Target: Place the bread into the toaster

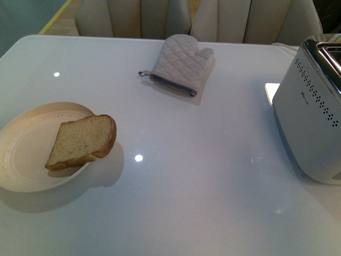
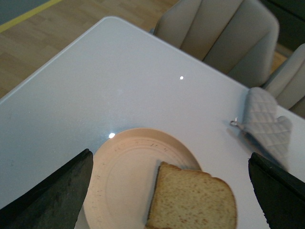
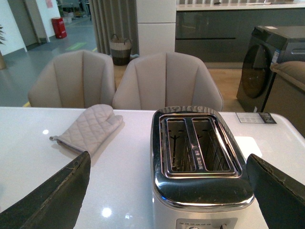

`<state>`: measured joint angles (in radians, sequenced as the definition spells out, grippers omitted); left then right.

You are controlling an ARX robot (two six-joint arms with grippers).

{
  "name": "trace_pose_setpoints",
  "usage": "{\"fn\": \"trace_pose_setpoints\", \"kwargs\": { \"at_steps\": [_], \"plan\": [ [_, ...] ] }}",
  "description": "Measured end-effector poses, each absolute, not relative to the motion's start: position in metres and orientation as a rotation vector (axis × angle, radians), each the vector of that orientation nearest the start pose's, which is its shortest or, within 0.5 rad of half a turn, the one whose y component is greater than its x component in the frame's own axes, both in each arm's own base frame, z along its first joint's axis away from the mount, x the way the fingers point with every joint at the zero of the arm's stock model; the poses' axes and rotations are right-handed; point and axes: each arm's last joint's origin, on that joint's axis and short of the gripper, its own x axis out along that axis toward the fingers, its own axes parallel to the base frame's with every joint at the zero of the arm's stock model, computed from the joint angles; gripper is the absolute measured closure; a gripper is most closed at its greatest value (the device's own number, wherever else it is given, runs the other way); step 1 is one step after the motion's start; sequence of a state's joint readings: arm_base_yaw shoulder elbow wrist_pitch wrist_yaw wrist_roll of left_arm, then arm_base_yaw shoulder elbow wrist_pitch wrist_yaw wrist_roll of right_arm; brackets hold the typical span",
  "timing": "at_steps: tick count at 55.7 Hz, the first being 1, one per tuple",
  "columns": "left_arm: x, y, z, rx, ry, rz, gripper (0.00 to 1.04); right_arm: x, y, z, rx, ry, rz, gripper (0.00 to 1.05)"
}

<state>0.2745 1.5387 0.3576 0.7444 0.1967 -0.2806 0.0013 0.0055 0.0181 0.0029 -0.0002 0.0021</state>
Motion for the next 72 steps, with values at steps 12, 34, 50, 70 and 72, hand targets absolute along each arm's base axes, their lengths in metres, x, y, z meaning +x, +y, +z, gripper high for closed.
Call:
{"fn": "trace_pose_setpoints", "kwargs": {
  "at_steps": [12, 34, 50, 70, 72],
  "plan": [
    [0.274, 0.077, 0.059, -0.459, 0.601, 0.244, 0.07, 0.097, 0.000, 0.170, 0.002, -0.015, 0.002, 0.09],
    [0.306, 0.089, 0.004, -0.475, 0.712, 0.344, 0.07, 0.097, 0.000, 0.170, 0.002, -0.015, 0.002, 0.09],
    [0.312, 0.086, -0.020, -0.466, 0.765, 0.352, 0.07, 0.097, 0.000, 0.170, 0.002, -0.015, 0.002, 0.09],
    [0.313, 0.079, -0.038, -0.428, 0.827, 0.297, 0.31, 0.097, 0.000, 0.170, 0.002, -0.015, 0.002, 0.09],
    [0.312, 0.078, -0.039, -0.422, 0.836, 0.293, 0.36, 0.097, 0.000, 0.170, 0.002, -0.015, 0.002, 0.09]
  ]
}}
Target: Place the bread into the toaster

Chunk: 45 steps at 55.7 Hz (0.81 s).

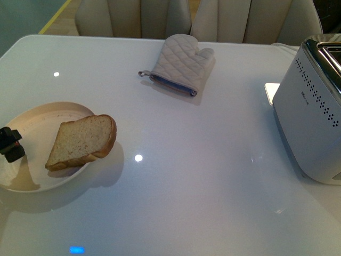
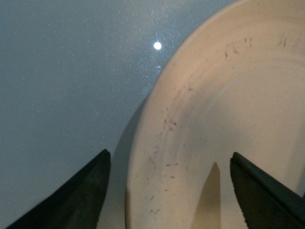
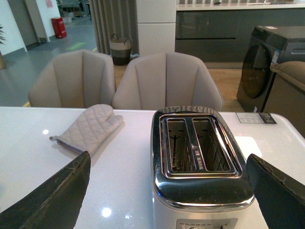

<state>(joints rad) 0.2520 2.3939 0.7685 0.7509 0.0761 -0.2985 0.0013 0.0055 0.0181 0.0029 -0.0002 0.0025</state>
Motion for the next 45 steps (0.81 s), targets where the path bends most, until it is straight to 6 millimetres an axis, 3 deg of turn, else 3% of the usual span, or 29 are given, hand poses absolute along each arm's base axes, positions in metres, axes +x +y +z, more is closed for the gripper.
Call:
{"fn": "trace_pose_setpoints", "kwargs": {
  "at_steps": [8, 14, 21, 27, 45],
  "plan": [
    [0.311, 0.077, -0.043, -0.395, 0.856, 0.277, 0.57, 0.097, 0.000, 0.170, 0.002, -0.015, 0.002, 0.09],
    [0.310, 0.077, -0.044, -0.389, 0.862, 0.266, 0.80, 0.097, 0.000, 0.170, 0.002, -0.015, 0.002, 0.09],
    [0.310, 0.076, -0.043, -0.395, 0.861, 0.245, 0.94, 0.097, 0.000, 0.170, 0.002, -0.015, 0.002, 0.09],
    [0.308, 0.070, -0.041, -0.396, 0.867, 0.228, 1.01, 0.097, 0.000, 0.170, 0.002, -0.015, 0.002, 0.09],
    [0.307, 0.032, -0.041, -0.375, 0.905, 0.177, 1.01, 0.097, 0.000, 0.170, 0.002, -0.015, 0.002, 0.09]
  ]
}}
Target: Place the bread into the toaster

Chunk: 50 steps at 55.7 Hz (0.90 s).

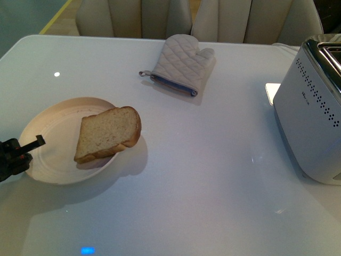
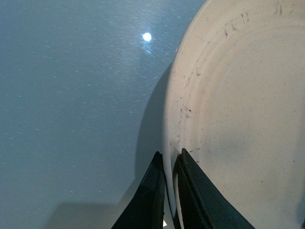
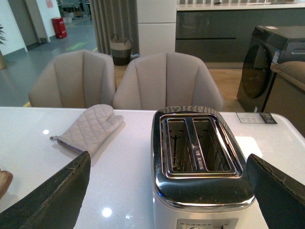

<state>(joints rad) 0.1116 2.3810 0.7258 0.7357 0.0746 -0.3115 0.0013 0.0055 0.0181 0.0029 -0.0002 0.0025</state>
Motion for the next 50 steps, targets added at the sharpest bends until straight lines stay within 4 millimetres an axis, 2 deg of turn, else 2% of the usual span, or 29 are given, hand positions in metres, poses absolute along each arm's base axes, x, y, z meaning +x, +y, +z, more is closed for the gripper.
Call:
{"fn": "trace_pose_setpoints", "kwargs": {
  "at_steps": [13, 25, 50],
  "plan": [
    [0.308, -0.012, -0.040, -0.344, 0.941, 0.097, 1.01, 0.097, 0.000, 0.170, 0.002, -0.015, 0.002, 0.09],
    [0.303, -0.062, -0.040, -0.339, 0.982, 0.010, 1.01, 0.097, 0.000, 0.170, 0.002, -0.015, 0.002, 0.09],
    [0.299, -0.123, -0.040, -0.337, 1.019, -0.090, 1.01, 0.097, 0.000, 0.170, 0.002, -0.015, 0.002, 0.09]
  ]
}}
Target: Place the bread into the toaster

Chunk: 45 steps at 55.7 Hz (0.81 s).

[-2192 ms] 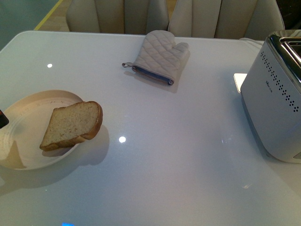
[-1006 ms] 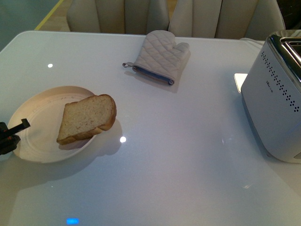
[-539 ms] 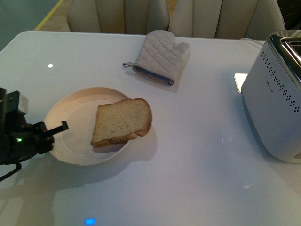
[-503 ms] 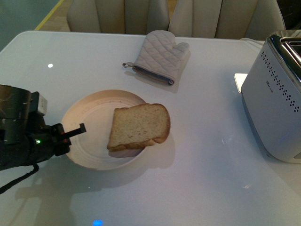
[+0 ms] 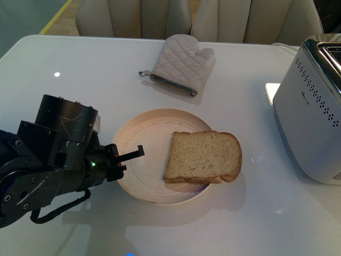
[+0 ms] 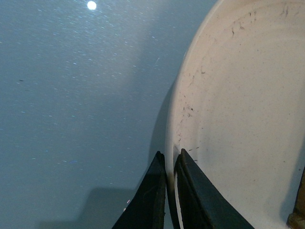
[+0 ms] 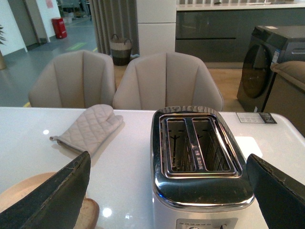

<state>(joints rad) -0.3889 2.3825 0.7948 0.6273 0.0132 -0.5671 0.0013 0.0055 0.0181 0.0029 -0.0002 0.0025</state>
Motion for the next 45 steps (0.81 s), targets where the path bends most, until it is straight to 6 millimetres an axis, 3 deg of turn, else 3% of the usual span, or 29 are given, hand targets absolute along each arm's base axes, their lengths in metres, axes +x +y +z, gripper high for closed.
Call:
{"fn": "trace_pose_setpoints", "kwargs": {
  "at_steps": [12, 24, 33, 45],
  "plan": [
    [0.298, -0.131, -0.041, -0.332, 1.018, -0.107, 0.99, 0.097, 0.000, 0.170, 0.002, -0.015, 0.002, 0.09],
    [0.295, -0.131, -0.042, -0.330, 1.018, -0.125, 0.67, 0.097, 0.000, 0.170, 0.002, -0.015, 0.002, 0.09],
    [0.295, -0.120, -0.036, -0.354, 0.998, -0.106, 0.43, 0.097, 0.000, 0.170, 0.002, -0.015, 0.002, 0.09],
    [0.295, -0.098, -0.009, -0.411, 0.916, -0.076, 0.12, 0.097, 0.000, 0.170, 0.002, -0.015, 0.002, 0.09]
  ]
}}
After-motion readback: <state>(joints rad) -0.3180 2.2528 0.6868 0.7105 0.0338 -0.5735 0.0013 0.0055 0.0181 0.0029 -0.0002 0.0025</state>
